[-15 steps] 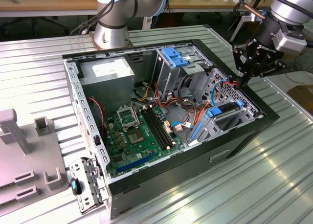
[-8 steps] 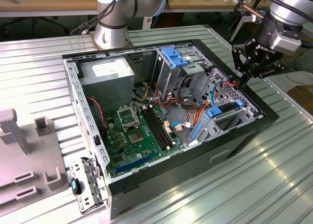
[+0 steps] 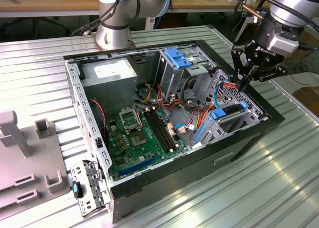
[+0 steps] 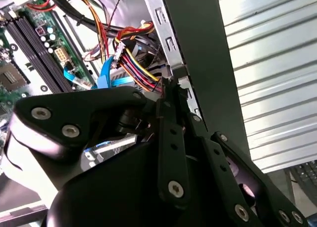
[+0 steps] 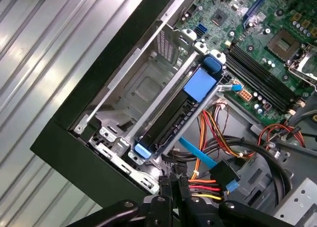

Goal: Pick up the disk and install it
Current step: 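Insert the first disk wire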

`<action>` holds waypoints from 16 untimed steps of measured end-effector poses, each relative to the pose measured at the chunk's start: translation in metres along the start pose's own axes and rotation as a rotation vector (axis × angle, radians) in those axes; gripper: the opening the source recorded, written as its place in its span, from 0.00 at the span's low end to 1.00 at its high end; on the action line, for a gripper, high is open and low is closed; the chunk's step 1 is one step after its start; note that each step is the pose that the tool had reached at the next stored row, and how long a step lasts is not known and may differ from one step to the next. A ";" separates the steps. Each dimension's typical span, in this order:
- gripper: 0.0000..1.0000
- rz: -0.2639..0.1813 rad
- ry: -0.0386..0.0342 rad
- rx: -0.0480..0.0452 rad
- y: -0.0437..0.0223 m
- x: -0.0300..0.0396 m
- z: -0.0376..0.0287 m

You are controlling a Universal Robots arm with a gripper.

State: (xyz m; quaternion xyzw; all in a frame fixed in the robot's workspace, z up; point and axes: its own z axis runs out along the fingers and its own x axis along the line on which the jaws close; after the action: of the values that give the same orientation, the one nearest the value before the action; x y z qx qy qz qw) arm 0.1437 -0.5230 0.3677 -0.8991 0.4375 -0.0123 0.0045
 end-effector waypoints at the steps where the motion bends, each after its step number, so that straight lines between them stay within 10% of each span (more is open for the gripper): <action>1: 0.17 0.011 -0.0001 -0.0004 -0.0028 0.0010 0.0011; 10: 0.17 0.126 0.0019 -0.0026 -0.0035 0.0011 0.0041; 16: 0.17 0.161 0.0028 -0.0033 0.0082 -0.0081 0.0045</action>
State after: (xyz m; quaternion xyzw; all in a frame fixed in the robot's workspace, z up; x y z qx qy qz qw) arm 0.1324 -0.5217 0.3629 -0.8611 0.5083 -0.0125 0.0034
